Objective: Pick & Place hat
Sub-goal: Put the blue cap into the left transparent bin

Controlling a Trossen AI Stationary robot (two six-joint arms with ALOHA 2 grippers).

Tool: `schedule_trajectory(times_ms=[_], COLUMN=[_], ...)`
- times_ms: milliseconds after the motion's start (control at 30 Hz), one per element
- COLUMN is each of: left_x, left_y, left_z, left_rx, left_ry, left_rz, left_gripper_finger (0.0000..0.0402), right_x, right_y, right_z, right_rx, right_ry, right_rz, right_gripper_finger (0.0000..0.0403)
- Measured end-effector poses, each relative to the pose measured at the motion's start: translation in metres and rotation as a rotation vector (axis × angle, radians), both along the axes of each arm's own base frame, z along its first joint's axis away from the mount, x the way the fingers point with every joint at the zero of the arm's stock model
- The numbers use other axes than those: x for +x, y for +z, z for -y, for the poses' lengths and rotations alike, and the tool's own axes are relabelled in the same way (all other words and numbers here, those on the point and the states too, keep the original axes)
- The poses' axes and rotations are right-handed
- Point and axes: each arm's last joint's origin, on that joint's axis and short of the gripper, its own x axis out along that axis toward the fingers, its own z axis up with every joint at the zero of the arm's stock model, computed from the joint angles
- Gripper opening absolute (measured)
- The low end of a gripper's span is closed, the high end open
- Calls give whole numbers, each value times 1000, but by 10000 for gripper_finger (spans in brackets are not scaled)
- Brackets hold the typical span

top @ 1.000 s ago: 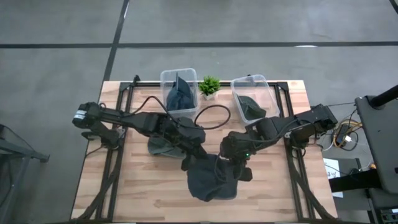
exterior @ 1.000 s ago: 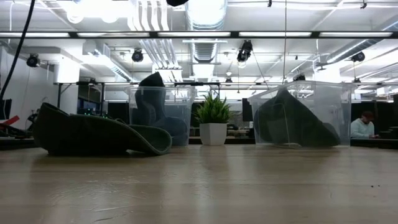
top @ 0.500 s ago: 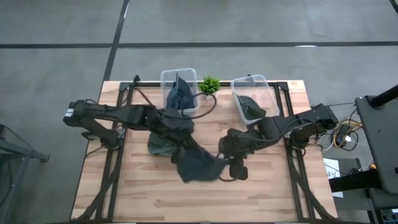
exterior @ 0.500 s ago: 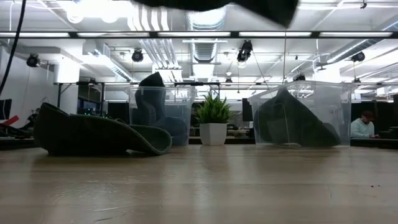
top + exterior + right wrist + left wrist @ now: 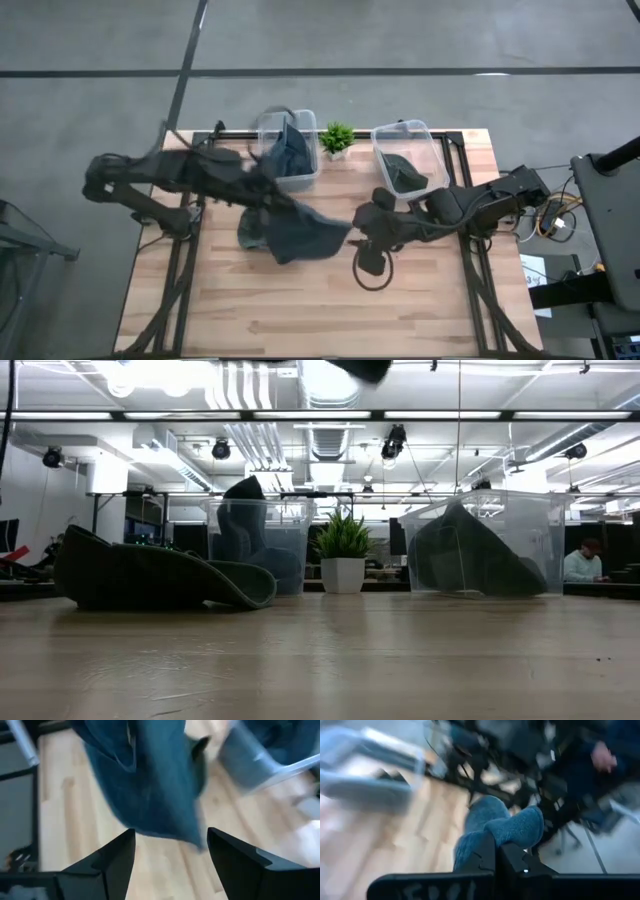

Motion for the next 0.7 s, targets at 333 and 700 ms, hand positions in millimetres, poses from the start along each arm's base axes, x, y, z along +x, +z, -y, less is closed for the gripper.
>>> schedule_trajectory(times_ms=[333, 700], left_x=[-78, -91], left_y=[65, 72], left_z=[-17, -20], left_rx=[20, 30], left_ry=[193, 228], left_rz=[376, 397], left_gripper_finger=[0, 0], right_x=[-9, 26], right_y=[6, -24], right_z=[-13, -15], right_rx=[-124, -25], right_ry=[-197, -265], right_rz=[201, 586], right_gripper_finger=[229, 237])
